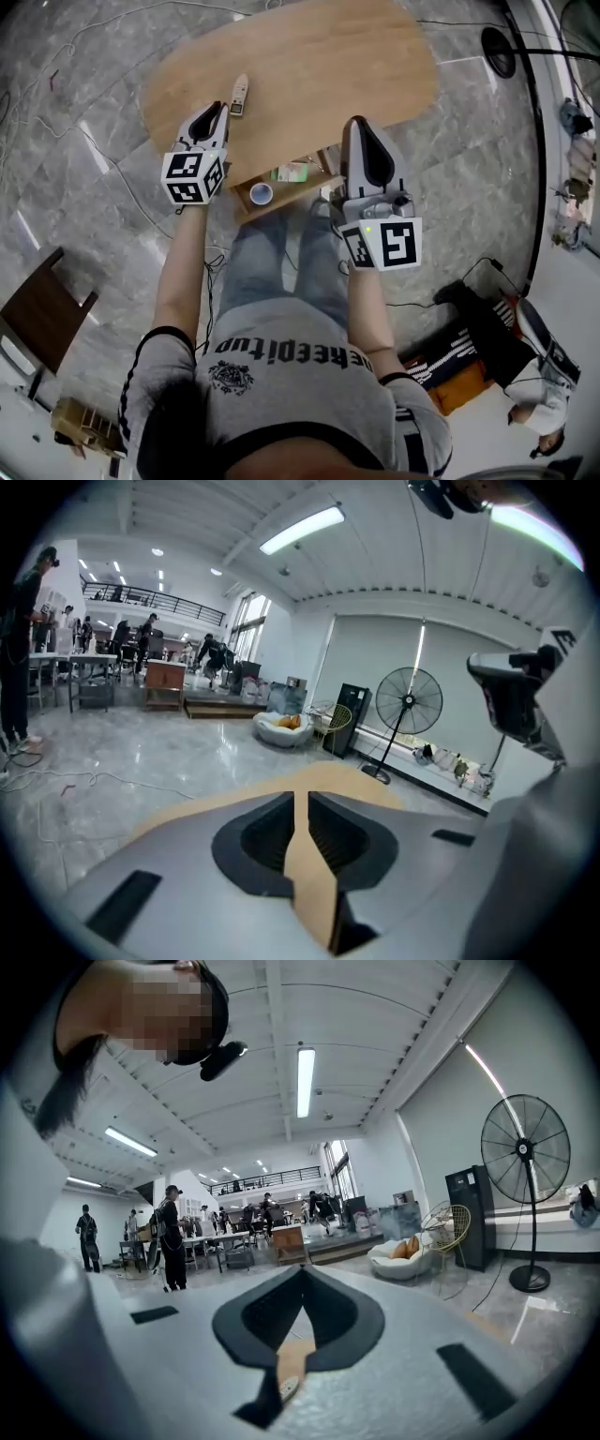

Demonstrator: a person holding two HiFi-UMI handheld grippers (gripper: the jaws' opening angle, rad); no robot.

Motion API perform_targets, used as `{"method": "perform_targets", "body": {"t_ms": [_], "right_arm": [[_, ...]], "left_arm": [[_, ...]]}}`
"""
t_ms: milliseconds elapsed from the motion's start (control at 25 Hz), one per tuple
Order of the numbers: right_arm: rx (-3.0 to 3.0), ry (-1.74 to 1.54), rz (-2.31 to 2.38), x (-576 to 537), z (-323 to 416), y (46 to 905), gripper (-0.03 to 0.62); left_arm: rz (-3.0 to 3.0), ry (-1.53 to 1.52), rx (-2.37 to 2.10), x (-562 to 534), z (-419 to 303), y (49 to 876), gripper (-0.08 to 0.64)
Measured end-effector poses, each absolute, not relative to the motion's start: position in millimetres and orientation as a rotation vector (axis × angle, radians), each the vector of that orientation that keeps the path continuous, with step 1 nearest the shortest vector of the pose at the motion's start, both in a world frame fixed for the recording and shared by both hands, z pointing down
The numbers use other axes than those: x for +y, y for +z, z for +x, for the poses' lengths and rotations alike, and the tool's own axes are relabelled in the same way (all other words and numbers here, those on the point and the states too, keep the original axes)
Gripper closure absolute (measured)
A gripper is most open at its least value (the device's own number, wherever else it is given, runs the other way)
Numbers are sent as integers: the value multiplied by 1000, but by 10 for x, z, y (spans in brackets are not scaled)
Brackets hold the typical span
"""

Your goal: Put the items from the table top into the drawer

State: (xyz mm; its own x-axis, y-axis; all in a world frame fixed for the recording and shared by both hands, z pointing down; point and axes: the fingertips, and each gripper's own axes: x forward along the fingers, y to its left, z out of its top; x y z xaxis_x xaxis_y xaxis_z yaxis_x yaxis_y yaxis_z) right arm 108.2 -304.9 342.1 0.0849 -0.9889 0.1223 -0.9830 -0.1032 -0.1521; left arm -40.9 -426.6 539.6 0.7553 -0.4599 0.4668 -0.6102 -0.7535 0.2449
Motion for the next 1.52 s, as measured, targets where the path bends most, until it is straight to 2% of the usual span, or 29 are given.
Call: {"method": "perform_targets", "body": {"t_ms": [120, 240, 600, 1120, 1520], "right_arm": [[2075, -326, -2317, -3058, 1120, 3569, 592], [2063, -348, -2340, -3041, 1186, 3724, 592], [2069, -421, -2388, -3006, 1233, 4161, 592], [2055, -539, -2451, -2898, 1330, 4614, 592], [2036, -581, -2479, -2801, 1411, 4748, 592]], "left_arm": [[2534, 624, -788, -4296, -359, 5780, 540], [2501, 691, -765, -4327, -285, 6125, 469], [2442, 881, -751, -4447, -126, 6975, 383], [2377, 1079, -773, -4682, 10, 7804, 342], [2272, 1213, -809, -4671, -75, 8219, 339]]}}
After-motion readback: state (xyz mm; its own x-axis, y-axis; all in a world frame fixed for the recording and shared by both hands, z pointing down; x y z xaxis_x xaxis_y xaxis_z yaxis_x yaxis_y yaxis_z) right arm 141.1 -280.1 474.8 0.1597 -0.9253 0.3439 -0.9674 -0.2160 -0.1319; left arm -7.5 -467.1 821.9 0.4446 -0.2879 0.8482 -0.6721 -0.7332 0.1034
